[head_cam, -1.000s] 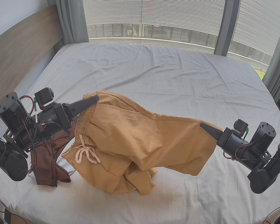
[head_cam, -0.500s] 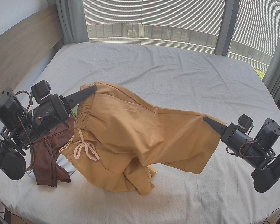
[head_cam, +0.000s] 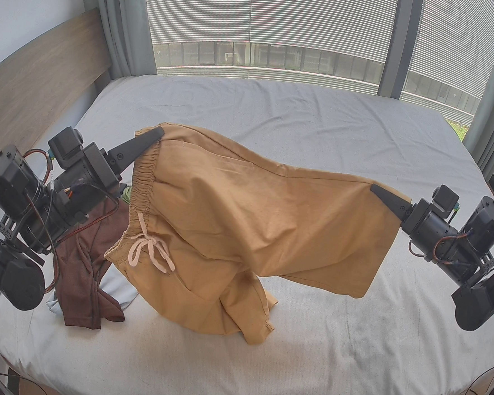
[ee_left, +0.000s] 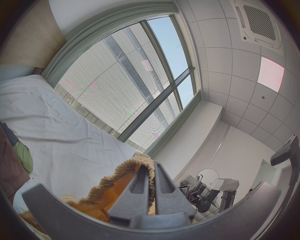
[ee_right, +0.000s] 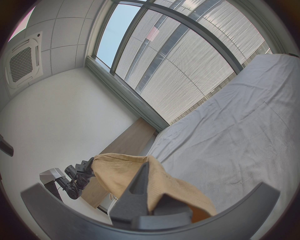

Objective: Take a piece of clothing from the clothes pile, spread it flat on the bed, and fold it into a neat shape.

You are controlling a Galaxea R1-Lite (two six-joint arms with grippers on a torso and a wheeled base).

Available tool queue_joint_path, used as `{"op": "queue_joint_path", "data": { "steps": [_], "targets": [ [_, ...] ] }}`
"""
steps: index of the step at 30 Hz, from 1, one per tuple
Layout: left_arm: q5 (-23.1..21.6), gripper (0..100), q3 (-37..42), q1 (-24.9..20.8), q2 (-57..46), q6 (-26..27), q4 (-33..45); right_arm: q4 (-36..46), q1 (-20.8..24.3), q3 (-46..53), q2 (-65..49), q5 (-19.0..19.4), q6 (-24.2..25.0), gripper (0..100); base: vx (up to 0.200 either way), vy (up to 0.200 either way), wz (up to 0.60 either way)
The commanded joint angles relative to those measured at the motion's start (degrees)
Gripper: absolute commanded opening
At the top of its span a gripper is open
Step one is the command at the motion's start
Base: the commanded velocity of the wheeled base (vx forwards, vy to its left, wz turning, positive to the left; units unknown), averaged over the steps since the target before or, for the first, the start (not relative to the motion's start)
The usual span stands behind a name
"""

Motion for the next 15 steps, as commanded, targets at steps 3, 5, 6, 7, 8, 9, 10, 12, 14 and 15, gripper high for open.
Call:
{"op": "queue_joint_path", "data": {
  "steps": [3, 5, 6, 7, 8, 9, 10, 12, 14, 15],
  "targets": [
    [0.16, 0, -0.27, 0.36, -0.34, -0.93, -0.04, 0.05, -2.2, -1.24, -2.01, 0.03, -0.1, 0, 0.0, 0.0, 0.0],
    [0.78, 0, -0.18, 0.45, -0.25, -1.01, -0.04, 0.4, -3.08, -1.76, -2.45, 0.12, -0.1, 0, 0.0, 0.0, 0.0],
    [0.96, 0, -0.18, 0.54, -0.16, -1.01, -0.04, 1.28, -3.6, -2.2, -2.89, 0.03, -0.1, 0, 0.0, 0.0, 0.0],
    [1.04, 0, -0.18, 0.63, -0.07, -1.1, -0.04, 2.42, -3.87, -2.64, -3.42, 0.12, -0.1, 0, 0.0, 0.0, 0.0],
    [1.04, 0, -0.18, 0.63, -0.07, -1.1, -0.04, 3.04, -4.13, -2.91, -3.68, 0.03, -0.1, 0, 0.0, 0.0, 0.0],
    [1.04, 0, -0.18, 0.8, 0.01, -1.1, -0.04, 5.15, -4.75, -4.14, -4.82, 0.03, -0.1, 0, 0.0, 0.0, 0.0],
    [1.13, 0, -0.18, 0.98, 0.01, -1.1, -0.04, 6.29, -5.01, -5.1, -5.35, 0.03, -0.1, 0, 0.0, 0.0, 0.0],
    [1.04, 0, 0.0, 1.6, -0.16, -1.19, 0.05, 8.31, -5.36, -6.51, -6.49, 0.03, -0.1, 0, 0.0, 0.0, 0.0],
    [1.04, 0, 0.0, 1.95, -0.25, -1.19, -0.04, 10.59, -5.45, -8.0, -7.81, 0.03, -0.1, 0, 0.0, 0.0, 0.0],
    [1.13, 0, 0.09, 2.03, -0.25, -1.19, -0.04, 12.18, -5.71, -8.8, -8.78, 0.03, -0.28, 0, 0.0, 0.0, 0.0]
  ]
}}
